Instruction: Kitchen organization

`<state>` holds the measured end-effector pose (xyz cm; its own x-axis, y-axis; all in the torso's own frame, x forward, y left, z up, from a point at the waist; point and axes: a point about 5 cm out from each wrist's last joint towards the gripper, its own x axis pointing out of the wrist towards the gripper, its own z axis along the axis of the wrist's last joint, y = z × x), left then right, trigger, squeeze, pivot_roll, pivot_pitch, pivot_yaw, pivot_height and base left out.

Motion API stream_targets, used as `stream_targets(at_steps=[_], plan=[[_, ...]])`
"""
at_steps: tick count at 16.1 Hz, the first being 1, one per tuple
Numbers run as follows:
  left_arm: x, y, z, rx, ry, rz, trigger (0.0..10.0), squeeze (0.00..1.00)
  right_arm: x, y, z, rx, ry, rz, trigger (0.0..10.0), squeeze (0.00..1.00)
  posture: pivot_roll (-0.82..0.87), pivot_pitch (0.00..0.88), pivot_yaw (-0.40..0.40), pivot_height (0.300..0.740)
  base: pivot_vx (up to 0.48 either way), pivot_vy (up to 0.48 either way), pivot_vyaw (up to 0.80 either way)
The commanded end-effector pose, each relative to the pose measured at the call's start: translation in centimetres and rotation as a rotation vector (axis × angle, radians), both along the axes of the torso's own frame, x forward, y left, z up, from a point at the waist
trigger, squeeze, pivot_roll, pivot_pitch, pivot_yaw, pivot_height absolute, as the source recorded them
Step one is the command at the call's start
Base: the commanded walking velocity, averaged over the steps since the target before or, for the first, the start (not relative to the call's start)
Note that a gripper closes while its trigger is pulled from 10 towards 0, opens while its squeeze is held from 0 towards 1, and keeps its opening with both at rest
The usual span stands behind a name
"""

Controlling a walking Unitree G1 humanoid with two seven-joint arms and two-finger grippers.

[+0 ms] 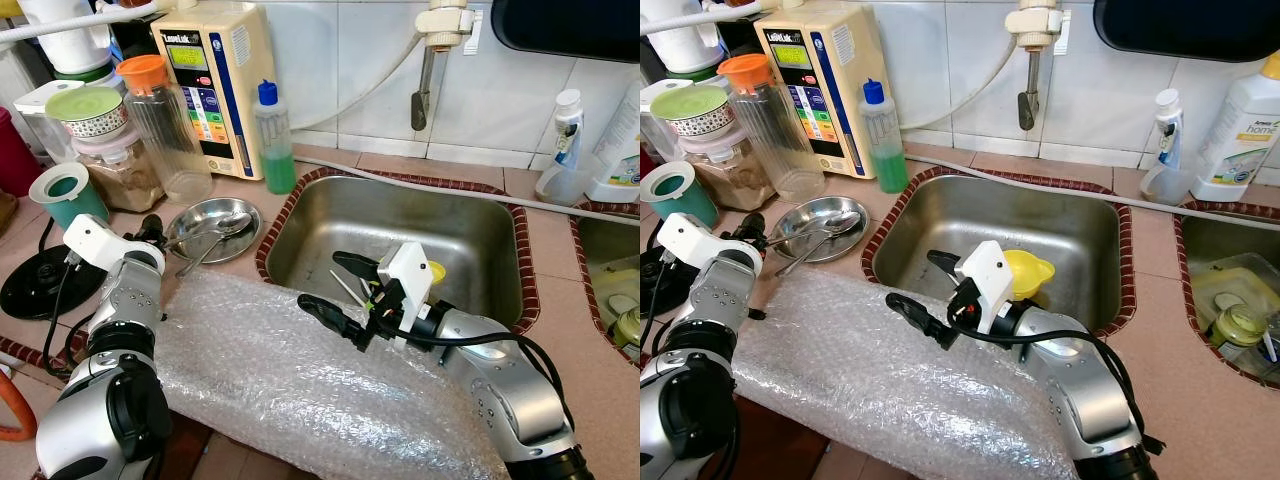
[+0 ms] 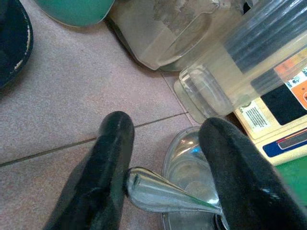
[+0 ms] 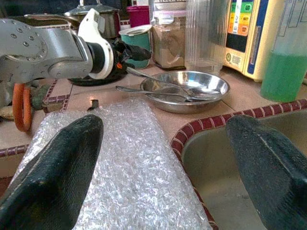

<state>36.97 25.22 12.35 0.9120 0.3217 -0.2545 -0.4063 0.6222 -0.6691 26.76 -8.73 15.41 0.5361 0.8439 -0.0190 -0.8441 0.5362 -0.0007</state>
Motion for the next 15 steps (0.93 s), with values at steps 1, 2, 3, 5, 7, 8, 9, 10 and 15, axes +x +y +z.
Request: stream_targets(at_steps=[1, 2, 3, 5, 7, 8, 9, 10, 15], plan=[[0.1, 0.9, 0.9, 0.013, -0.015, 0.039, 0.0, 0.0, 0.1, 0.1, -0.2, -0.005, 0.002, -0.006, 10.0, 0.0, 0.07, 0.0, 0.119, 0.74, 0.0, 0.0, 0.0], [0.1, 1.1, 1.0, 0.017, -0.016, 0.05, 0.0, 0.0, 0.2, 0.1, -0.3, -0.006, 0.003, -0.009, 10.0, 0.0, 0.07, 0.0, 0.12, 0.74, 0.0, 0.0, 0.0], [0.1, 1.3, 1.3, 0.026, -0.019, 0.067, 0.0, 0.0, 0.2, 0.0, -0.3, -0.008, 0.003, -0.013, 10.0, 0.0, 0.07, 0.0, 0.12, 0.74, 0.0, 0.0, 0.0], [0.0, 2.2, 2.5, 0.064, -0.062, 0.127, 0.0, 0.0, 0.4, 0.0, -0.4, -0.012, 0.002, -0.02, 10.0, 0.0, 0.07, 0.0, 0.118, 0.74, 0.0, 0.0, 0.0], [0.1, 2.4, 3.8, 0.098, -0.106, 0.137, 0.0, 0.0, 0.4, 0.0, -0.5, -0.014, 0.003, -0.022, 10.0, 0.0, 0.08, 0.0, 0.117, 0.74, 0.0, 0.0, 0.0], [0.2, 2.4, 4.3, 0.126, -0.128, 0.129, 0.0, 0.0, 0.4, 0.0, -0.6, -0.016, 0.004, -0.022, 10.0, 0.0, 0.08, 0.0, 0.117, 0.74, 0.0, 0.0, 0.0], [0.4, 2.1, 5.0, 0.135, -0.161, 0.111, 0.0, 0.0, 0.5, 0.0, -0.7, -0.018, 0.005, -0.023, 10.0, 0.0, 0.08, 0.0, 0.116, 0.74, 0.0, 0.0, 0.0], [0.6, 1.8, 5.6, 0.147, -0.186, 0.099, 0.0, 0.0, 0.6, 0.0, -0.7, -0.018, 0.004, -0.023, 10.0, 0.0, 0.08, 0.0, 0.116, 0.74, 0.0, 0.0, 0.0], [0.2, 2.4, 5.4, 0.16, -0.198, 0.127, 10.0, 0.24, 0.7, 0.2, -0.8, -0.02, 0.0, -0.029, 10.0, 0.0, 0.08, 0.0, 0.121, 0.74, 0.0, 0.0, 0.0]])
